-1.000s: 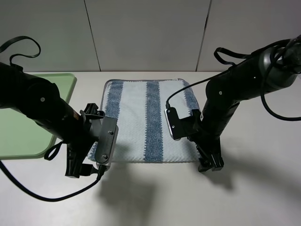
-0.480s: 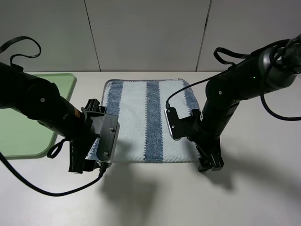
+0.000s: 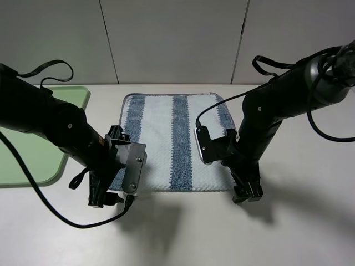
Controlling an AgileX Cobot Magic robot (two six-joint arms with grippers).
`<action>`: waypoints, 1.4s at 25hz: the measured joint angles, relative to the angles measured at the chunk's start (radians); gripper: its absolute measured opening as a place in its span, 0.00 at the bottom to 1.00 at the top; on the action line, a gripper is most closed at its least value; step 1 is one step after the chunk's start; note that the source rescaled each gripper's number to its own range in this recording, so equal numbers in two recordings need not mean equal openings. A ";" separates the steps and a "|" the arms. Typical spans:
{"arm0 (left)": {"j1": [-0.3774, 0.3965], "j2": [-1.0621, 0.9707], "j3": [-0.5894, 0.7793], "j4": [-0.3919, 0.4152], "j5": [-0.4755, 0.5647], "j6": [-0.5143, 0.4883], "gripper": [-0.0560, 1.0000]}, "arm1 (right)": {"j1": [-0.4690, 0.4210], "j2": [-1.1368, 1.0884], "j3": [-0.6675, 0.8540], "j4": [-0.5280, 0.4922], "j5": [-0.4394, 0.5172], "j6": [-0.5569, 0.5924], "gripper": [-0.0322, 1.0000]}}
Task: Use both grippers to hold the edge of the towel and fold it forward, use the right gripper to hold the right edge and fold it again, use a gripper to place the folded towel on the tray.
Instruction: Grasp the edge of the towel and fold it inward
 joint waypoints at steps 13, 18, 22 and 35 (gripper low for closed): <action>0.000 0.038 -0.015 -0.002 0.018 0.000 0.92 | 0.000 0.001 0.000 0.026 -0.002 0.000 1.00; 0.000 0.043 -0.015 -0.009 0.033 0.000 0.79 | 0.000 0.001 0.000 0.031 -0.003 0.000 1.00; 0.000 0.044 -0.015 -0.011 0.030 -0.001 0.66 | 0.000 0.001 0.000 0.033 -0.003 0.000 0.98; 0.000 0.055 -0.015 -0.008 0.020 -0.002 0.25 | 0.000 0.003 0.000 0.051 -0.022 0.000 0.43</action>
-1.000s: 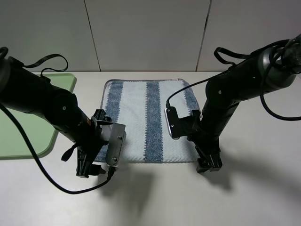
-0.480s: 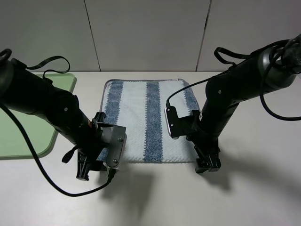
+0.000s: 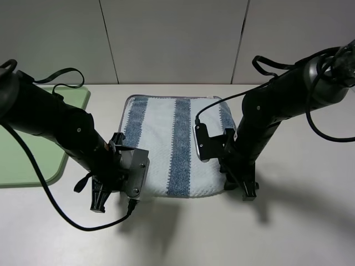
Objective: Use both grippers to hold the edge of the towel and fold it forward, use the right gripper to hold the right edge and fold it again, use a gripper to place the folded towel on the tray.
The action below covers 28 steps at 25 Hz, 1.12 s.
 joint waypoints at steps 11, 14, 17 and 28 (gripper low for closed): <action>0.000 0.002 0.001 0.001 -0.014 0.000 0.06 | 0.000 0.003 -0.004 -0.003 -0.014 0.000 0.03; 0.000 0.002 0.001 0.001 -0.014 0.000 0.06 | 0.000 0.003 -0.004 -0.003 -0.014 0.000 0.03; 0.000 0.002 0.001 0.002 -0.015 0.000 0.06 | 0.000 0.003 -0.004 -0.003 -0.014 0.000 0.03; 0.000 -0.026 0.002 0.004 0.007 0.000 0.06 | 0.000 -0.017 -0.001 0.008 0.031 0.000 0.03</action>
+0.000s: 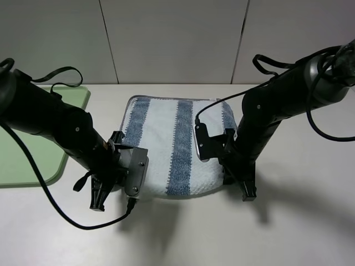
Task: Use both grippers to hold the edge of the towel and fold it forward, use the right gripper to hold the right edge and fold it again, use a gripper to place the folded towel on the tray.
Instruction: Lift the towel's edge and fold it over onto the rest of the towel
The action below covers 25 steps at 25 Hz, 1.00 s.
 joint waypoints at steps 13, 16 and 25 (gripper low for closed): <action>0.000 -0.138 0.001 0.000 0.111 -0.001 0.06 | 0.000 -0.116 0.006 0.012 0.087 0.013 0.03; 0.000 -0.174 0.001 0.002 0.123 -0.008 0.06 | 0.000 -0.141 0.006 0.032 0.096 0.020 0.03; 0.000 -0.250 0.001 -0.036 0.244 -0.016 0.06 | 0.000 -0.188 0.006 0.054 0.182 0.038 0.03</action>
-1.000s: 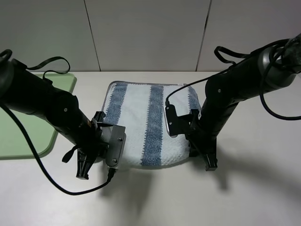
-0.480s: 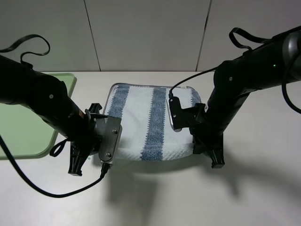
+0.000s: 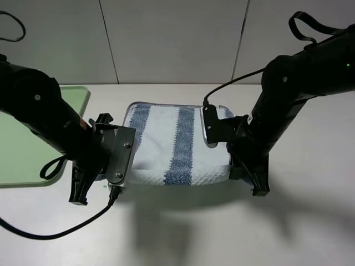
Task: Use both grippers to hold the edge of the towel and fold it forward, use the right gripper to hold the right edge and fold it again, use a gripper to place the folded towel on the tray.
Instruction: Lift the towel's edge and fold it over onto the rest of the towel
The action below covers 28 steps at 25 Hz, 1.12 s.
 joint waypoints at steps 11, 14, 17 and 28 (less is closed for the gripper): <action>0.000 -0.059 0.000 -0.063 0.112 -0.003 0.06 | 0.000 -0.060 0.001 0.006 0.038 0.009 0.03; 0.000 -0.060 0.000 -0.064 0.127 -0.025 0.06 | 0.000 -0.078 0.001 0.013 0.043 0.027 0.03; 0.000 -0.060 0.000 -0.064 0.134 -0.071 0.06 | 0.000 -0.081 0.001 0.022 0.063 0.053 0.03; 0.000 -0.060 0.000 -0.083 0.252 -0.126 0.06 | 0.000 -0.081 0.001 0.063 0.142 0.074 0.03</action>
